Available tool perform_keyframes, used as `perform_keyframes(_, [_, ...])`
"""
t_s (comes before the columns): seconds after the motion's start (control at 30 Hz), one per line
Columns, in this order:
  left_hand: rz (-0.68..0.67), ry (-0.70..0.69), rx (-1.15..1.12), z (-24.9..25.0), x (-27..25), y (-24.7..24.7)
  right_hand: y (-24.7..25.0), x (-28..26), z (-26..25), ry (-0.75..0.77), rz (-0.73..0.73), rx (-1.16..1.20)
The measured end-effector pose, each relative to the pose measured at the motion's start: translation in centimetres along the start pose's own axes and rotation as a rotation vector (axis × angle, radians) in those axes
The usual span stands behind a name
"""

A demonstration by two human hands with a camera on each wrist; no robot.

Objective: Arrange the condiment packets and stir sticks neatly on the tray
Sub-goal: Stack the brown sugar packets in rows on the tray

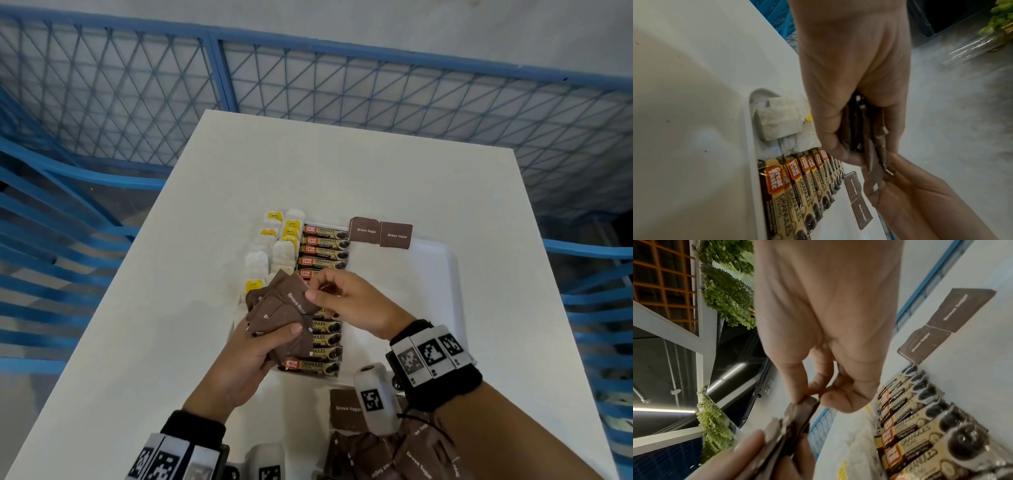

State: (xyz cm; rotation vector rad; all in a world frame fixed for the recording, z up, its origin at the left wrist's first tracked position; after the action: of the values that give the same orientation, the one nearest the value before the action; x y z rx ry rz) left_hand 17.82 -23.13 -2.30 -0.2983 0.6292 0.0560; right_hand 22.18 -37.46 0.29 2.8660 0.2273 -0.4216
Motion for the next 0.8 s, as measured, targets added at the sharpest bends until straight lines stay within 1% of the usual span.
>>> perform_keyframes(0.1, [0.038,-0.008,-0.003,0.1,0.0,0.6,0.8,0.1,0.2,-0.065,0.028,0.087])
perform_keyframes(0.2, [0.054,0.001,-0.001,0.0,0.0,0.9,1.2,0.0,0.1,-0.082,0.021,0.158])
perform_keyframes(0.37, [0.022,0.013,0.0,-0.1,0.0,0.5,1.0,-0.1,0.1,-0.081,-0.006,0.128])
perform_keyframes(0.47, [0.02,0.011,-0.025,-0.1,0.1,0.6,1.3,-0.1,0.1,-0.072,0.03,0.154])
perform_keyframes(0.57, [0.027,0.018,-0.039,-0.2,0.0,1.1,2.1,0.1,0.6,-0.104,0.064,0.287])
perform_keyframes(0.67, [0.027,0.022,-0.055,-0.3,0.0,1.6,3.0,0.1,1.0,-0.135,0.061,0.404])
perform_keyframes(0.73, [0.022,0.012,-0.056,-0.3,0.0,1.9,4.0,0.1,1.2,-0.133,0.057,0.417])
perform_keyframes(0.8, [0.029,0.01,-0.048,-0.3,0.1,2.0,5.3,0.5,1.7,-0.118,0.087,0.36])
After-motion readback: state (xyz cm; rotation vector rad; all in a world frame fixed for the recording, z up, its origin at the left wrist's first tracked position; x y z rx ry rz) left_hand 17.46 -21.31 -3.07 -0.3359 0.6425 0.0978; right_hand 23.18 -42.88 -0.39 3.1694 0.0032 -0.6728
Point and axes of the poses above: each hand's wrist, its own x-axis towards the middle knuckle, its own y-axis out of the back of the hand, z = x × y, the point moved 6 cm from there along x, towards the middle knuckle, and after that the axes turned 14 degrees about z, right-handed, at the moved point
